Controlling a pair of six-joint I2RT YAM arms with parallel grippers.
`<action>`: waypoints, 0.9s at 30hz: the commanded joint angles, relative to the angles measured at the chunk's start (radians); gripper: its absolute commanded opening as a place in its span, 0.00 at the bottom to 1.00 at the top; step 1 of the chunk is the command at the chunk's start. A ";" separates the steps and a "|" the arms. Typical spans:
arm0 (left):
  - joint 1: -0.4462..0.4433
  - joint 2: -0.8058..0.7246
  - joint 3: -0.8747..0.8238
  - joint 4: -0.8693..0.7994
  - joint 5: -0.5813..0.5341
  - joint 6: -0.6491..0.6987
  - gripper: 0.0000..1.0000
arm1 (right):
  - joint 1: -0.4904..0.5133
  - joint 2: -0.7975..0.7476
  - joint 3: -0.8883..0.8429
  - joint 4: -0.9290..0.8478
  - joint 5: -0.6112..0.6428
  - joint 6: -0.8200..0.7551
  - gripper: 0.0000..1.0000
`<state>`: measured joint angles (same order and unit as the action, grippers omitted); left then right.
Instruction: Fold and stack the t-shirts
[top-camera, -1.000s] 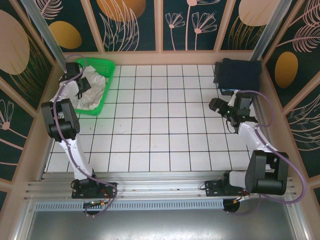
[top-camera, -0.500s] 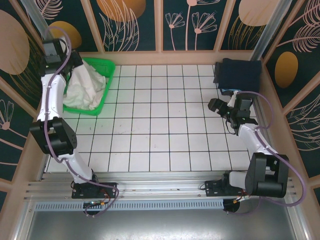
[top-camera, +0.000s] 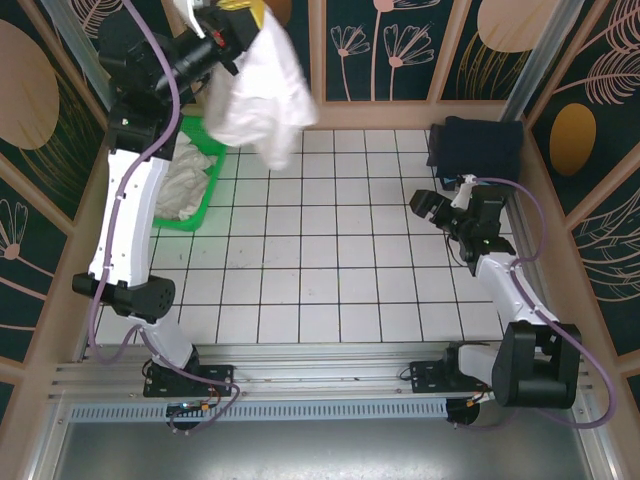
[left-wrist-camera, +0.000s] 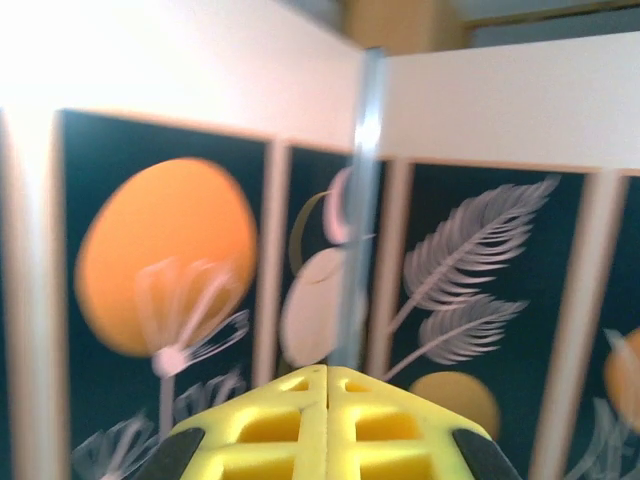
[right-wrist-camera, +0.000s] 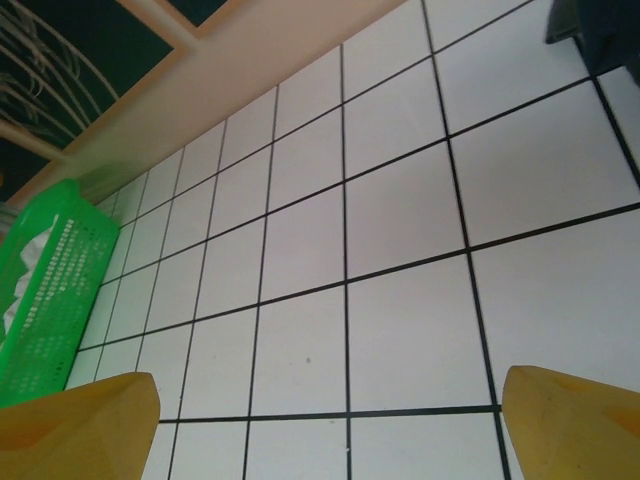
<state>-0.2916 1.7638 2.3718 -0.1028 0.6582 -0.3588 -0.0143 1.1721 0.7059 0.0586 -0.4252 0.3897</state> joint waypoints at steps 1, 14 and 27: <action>-0.006 -0.007 0.009 0.103 0.057 -0.053 0.00 | 0.014 -0.056 0.021 -0.021 -0.005 -0.037 0.89; 0.090 0.100 -0.827 0.013 -0.401 -0.176 0.99 | 0.024 -0.093 -0.028 -0.092 0.094 0.009 0.88; -0.265 -0.044 -1.262 -0.005 -0.477 0.125 0.99 | 0.279 0.010 -0.024 -0.451 0.425 0.203 0.85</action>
<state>-0.4667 1.7664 1.1839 -0.1215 0.1715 -0.3244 0.2295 1.1858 0.6910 -0.3099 -0.1089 0.5079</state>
